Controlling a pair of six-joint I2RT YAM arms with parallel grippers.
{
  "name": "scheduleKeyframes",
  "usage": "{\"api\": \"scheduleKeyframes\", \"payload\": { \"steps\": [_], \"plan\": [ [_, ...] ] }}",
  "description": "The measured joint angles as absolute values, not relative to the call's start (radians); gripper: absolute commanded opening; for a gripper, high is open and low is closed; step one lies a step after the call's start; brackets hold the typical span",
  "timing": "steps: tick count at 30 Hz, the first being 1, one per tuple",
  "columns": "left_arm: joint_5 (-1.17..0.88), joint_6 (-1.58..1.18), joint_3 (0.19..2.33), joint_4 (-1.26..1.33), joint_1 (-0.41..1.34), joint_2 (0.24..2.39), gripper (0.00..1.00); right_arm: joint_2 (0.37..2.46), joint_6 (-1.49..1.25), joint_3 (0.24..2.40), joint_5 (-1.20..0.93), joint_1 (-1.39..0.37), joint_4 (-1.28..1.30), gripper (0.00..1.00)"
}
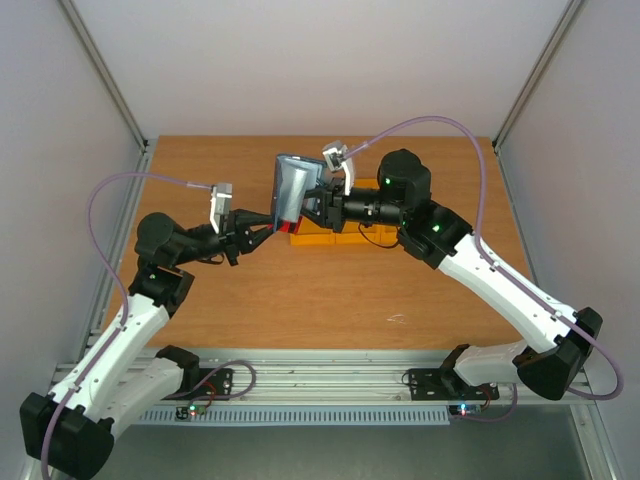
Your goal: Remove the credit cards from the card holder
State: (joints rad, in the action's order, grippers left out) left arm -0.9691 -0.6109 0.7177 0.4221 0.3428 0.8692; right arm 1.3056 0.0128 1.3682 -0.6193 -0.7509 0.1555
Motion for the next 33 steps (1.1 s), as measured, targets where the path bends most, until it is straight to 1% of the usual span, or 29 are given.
{"api": "scheduleKeyframes", "payload": {
  "steps": [6, 11, 13, 16, 22, 29, 33],
  "plan": [
    [-0.979, -0.583, 0.704, 0.399, 0.345, 0.857, 0.0, 1.28, 0.019, 1.369, -0.581, -0.751, 0.191, 0.24],
    [-0.958, -0.612, 0.704, 0.4, 0.348, 0.855, 0.0, 1.273, 0.019, 1.37, -0.568, -0.751, 0.21, 0.24],
    [-0.955, -0.63, 0.704, 0.404, 0.348, 0.855, 0.0, 1.266, 0.018, 1.37, -0.557, -0.751, 0.222, 0.22],
    [-0.979, -0.627, 0.704, 0.406, 0.348, 0.855, 0.0, 1.248, 0.016, 1.366, -0.543, -0.75, 0.239, 0.15],
    [-0.985, -0.427, 0.704, 0.248, 0.353, 0.813, 0.0, 1.224, 0.018, 1.35, -0.543, -0.754, 0.298, 0.07],
    [-0.992, -0.28, 0.686, 0.166, 0.354, 0.806, 0.0, 1.224, 0.03, 1.34, -0.54, -0.755, 0.359, 0.03],
    [-0.995, -0.231, 0.683, 0.126, 0.354, 0.805, 0.0, 1.224, 0.036, 1.33, -0.535, -0.755, 0.37, 0.04]
  ]
}}
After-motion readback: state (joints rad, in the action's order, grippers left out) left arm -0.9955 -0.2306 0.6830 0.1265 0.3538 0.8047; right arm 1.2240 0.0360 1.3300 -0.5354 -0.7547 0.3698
